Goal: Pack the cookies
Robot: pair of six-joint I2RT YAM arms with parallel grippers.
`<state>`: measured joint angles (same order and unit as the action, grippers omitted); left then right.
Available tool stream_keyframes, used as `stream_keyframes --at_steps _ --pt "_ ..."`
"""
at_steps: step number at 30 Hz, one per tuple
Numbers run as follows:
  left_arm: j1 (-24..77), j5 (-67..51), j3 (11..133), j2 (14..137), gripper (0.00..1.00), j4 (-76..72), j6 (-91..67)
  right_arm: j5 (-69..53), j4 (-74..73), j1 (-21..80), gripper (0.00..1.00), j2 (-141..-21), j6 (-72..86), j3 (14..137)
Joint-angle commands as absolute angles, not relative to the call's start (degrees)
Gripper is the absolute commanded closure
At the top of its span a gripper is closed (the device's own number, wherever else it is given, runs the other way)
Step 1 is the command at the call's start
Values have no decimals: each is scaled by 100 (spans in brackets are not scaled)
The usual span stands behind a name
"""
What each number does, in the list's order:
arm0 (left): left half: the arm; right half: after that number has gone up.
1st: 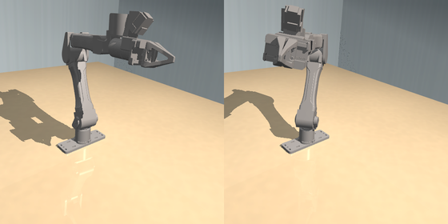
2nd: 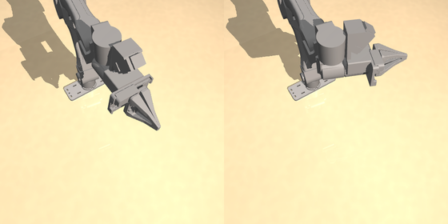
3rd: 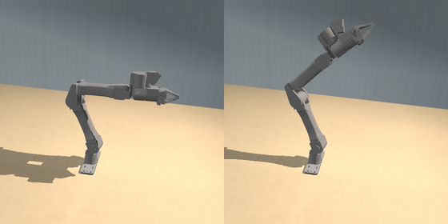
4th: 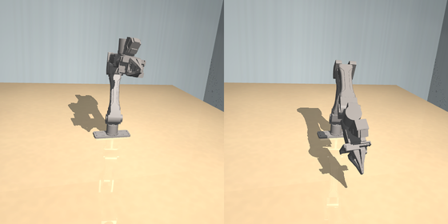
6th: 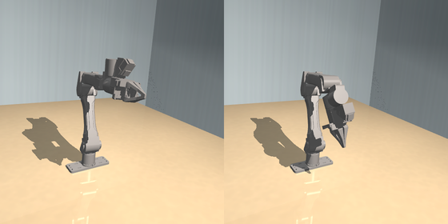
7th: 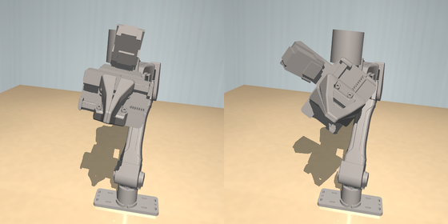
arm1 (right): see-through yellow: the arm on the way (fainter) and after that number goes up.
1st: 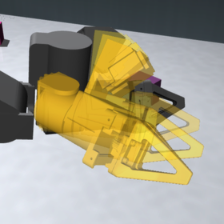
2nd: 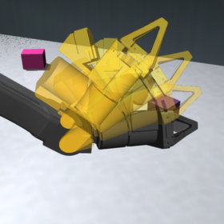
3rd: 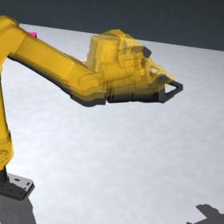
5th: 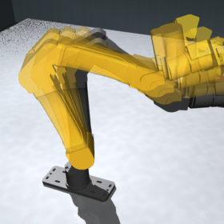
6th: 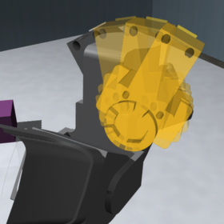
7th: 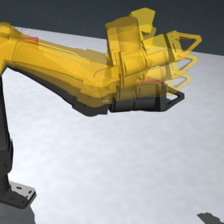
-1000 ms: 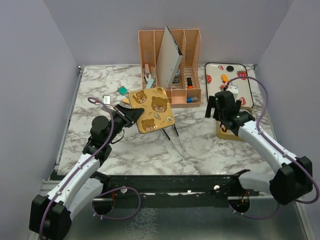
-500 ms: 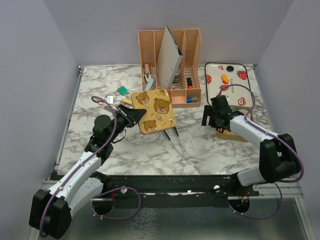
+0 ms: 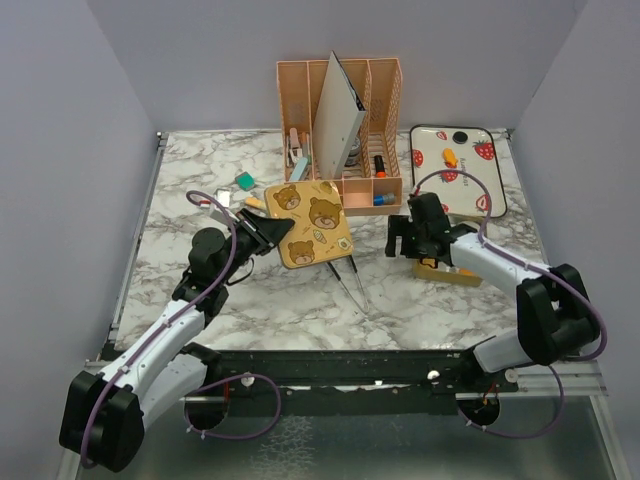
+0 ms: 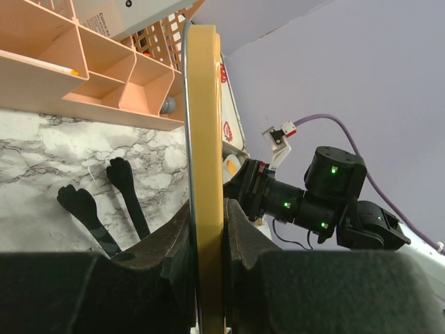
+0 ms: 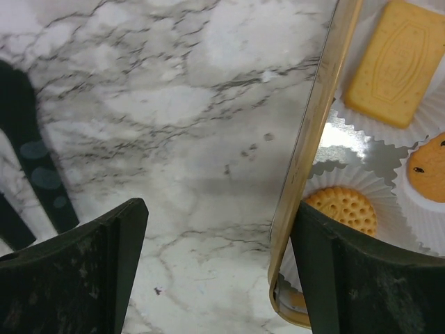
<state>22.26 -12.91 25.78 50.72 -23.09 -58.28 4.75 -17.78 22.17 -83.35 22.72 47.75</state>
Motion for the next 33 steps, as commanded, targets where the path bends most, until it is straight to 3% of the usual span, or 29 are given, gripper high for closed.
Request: stream_keyframes --at_steps 1,15,21,28,33 --pt "2250 -1502 2492 5040 100 -2602 -5895 43 -1613 2714 13 -8439 2384 4958" --pt "2250 -1604 2357 4765 100 -2593 -5959 -202 -1423 3630 13 -8682 2508 5572" --pt "2250 -1837 2473 4977 100 -2601 -6047 673 -1925 3602 11 -8051 2420 5535" --pt "2451 -2202 2925 5759 100 -2696 -6086 1214 -2171 2867 9 -7025 2390 5060" --pt "2860 -2164 3265 6380 100 -2982 -6155 949 -1980 1887 7 -6316 2494 4535"
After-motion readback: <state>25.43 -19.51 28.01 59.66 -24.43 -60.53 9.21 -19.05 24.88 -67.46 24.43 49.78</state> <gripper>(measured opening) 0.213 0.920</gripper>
